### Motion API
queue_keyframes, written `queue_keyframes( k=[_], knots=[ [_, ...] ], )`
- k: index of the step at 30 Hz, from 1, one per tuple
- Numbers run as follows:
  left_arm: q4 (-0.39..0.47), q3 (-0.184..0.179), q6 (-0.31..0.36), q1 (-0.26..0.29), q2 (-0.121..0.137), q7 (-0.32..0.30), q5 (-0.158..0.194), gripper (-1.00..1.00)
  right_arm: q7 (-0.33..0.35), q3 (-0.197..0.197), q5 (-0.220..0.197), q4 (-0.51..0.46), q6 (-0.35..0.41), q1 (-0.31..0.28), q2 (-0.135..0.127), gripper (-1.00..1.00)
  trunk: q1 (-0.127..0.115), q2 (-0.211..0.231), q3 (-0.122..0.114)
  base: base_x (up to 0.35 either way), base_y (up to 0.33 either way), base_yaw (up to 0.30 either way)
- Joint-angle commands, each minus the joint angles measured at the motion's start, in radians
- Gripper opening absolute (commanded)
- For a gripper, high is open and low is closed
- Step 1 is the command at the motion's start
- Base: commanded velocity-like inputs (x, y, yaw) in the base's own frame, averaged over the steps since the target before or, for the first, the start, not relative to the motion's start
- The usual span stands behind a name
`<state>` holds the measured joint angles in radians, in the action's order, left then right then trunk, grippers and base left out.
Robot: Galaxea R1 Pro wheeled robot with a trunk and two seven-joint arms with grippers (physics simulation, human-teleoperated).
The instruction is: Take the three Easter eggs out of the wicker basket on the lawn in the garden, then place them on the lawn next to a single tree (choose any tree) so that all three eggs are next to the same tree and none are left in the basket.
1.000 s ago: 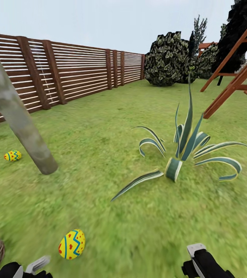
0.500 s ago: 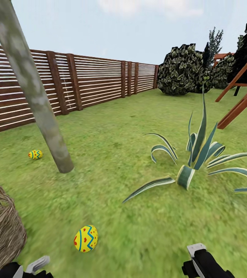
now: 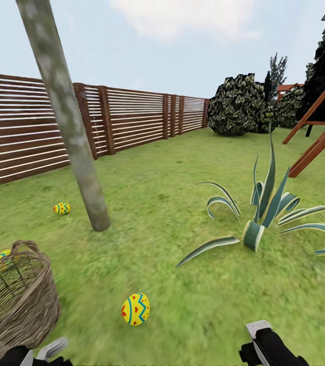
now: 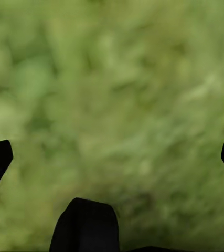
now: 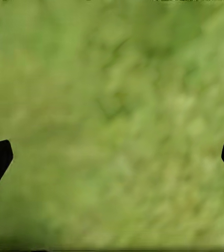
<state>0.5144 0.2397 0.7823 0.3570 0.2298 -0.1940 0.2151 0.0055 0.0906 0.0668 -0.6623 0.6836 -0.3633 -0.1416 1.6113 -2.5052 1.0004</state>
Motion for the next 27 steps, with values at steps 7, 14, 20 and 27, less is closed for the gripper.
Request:
queue_keyframes(
  k=[7,14,20,27],
  knots=[
    [0.0,0.004,0.005,0.0,-0.002,-0.004,-0.002,1.0,0.001,0.005,0.007,-0.002,0.007,0.0,-0.001,1.0,-0.004,0.001,-0.026,-0.147,0.314,0.0],
    [-0.001,0.004,0.005,0.0,-0.003,-0.004,-0.002,1.0,-0.001,0.005,0.007,-0.002,0.007,0.0,-0.001,1.0,-0.007,0.003,-0.053,-0.145,0.314,0.0],
    [-0.001,0.004,0.005,0.0,-0.003,-0.004,-0.002,1.0,-0.001,0.004,0.007,-0.002,0.007,0.0,-0.001,1.0,-0.009,0.004,-0.076,-0.142,0.315,0.0],
    [-0.001,0.004,0.005,0.0,-0.003,-0.004,-0.002,1.0,-0.001,0.005,0.007,-0.002,0.007,0.0,-0.001,1.0,-0.023,0.026,-0.101,-0.136,0.317,0.0]
  ],
)
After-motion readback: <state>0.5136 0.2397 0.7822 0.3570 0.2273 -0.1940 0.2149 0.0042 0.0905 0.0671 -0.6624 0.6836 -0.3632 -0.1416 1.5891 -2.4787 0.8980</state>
